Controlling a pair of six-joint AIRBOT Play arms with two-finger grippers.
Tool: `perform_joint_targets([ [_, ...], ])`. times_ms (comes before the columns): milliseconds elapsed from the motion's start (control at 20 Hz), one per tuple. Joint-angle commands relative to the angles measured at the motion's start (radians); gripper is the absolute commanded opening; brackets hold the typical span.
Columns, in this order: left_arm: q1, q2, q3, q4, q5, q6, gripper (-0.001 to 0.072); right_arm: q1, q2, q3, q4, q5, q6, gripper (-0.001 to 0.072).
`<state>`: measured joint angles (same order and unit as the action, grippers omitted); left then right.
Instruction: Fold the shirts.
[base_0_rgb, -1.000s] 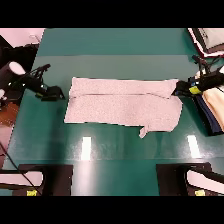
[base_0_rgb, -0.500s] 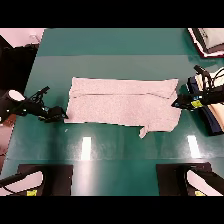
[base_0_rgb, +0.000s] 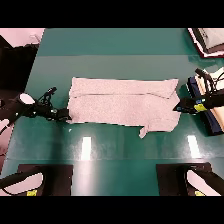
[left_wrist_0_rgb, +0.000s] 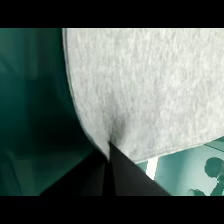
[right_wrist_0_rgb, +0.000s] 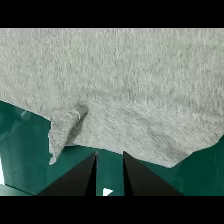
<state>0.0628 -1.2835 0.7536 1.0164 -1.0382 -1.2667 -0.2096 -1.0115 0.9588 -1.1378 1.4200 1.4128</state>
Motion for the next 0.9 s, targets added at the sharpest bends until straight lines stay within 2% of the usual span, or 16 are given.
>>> perform_joint_targets([
  [0,-0.005,0.005,0.05,-0.011,-0.054,0.011,0.0022,-0.074,0.002,-0.012,-0.089,0.078,0.06,0.0201],
  [50,-0.005,0.005,0.069,-0.011,-0.061,0.011,0.0022,-0.103,0.002,-0.041,-0.122,0.094,0.064,0.0256],
  [100,-0.005,0.005,0.083,-0.013,-0.063,0.011,0.0022,-0.133,0.001,-0.091,-0.119,0.101,0.064,0.0461],
  [150,-0.005,0.005,0.09,-0.015,-0.062,0.011,0.0022,-0.161,0.001,-0.148,-0.108,0.092,0.064,0.0524],
  [200,-0.005,0.005,0.091,-0.022,-0.062,0.011,0.0022,-0.181,0.001,-0.208,-0.092,0.066,0.064,0.0518],
  [250,-0.005,0.005,0.091,-0.025,-0.062,0.011,0.0022,-0.204,0.001,-0.269,-0.064,0.024,0.064,0.0446],
  [300,-0.005,0.005,0.091,-0.029,-0.063,0.011,0.0022,-0.221,0.001,-0.324,-0.021,-0.024,0.063,0.0426],
  [500,-0.005,0.005,0.091,-0.03,-0.07,0.011,0.0022,-0.214,0.001,-0.444,0.116,-0.222,0.039,0.0425],
  [650,-0.005,0.005,0.091,-0.03,-0.073,0.011,0.0023,-0.161,0.001,-0.457,0.135,-0.318,0.037,0.0327],
  [750,-0.005,0.005,0.091,-0.03,-0.074,0.011,0.0023,-0.145,0.001,-0.457,0.144,-0.353,0.037,0.0305],
  [800,-0.005,0.005,0.091,-0.03,-0.074,0.011,0.0023,-0.145,0.001,-0.457,0.143,-0.355,0.037,0.0241],
  [850,-0.005,0.005,0.091,-0.03,-0.074,0.011,0.0023,-0.146,0.001,-0.457,0.14,-0.353,0.036,0.0133],
])
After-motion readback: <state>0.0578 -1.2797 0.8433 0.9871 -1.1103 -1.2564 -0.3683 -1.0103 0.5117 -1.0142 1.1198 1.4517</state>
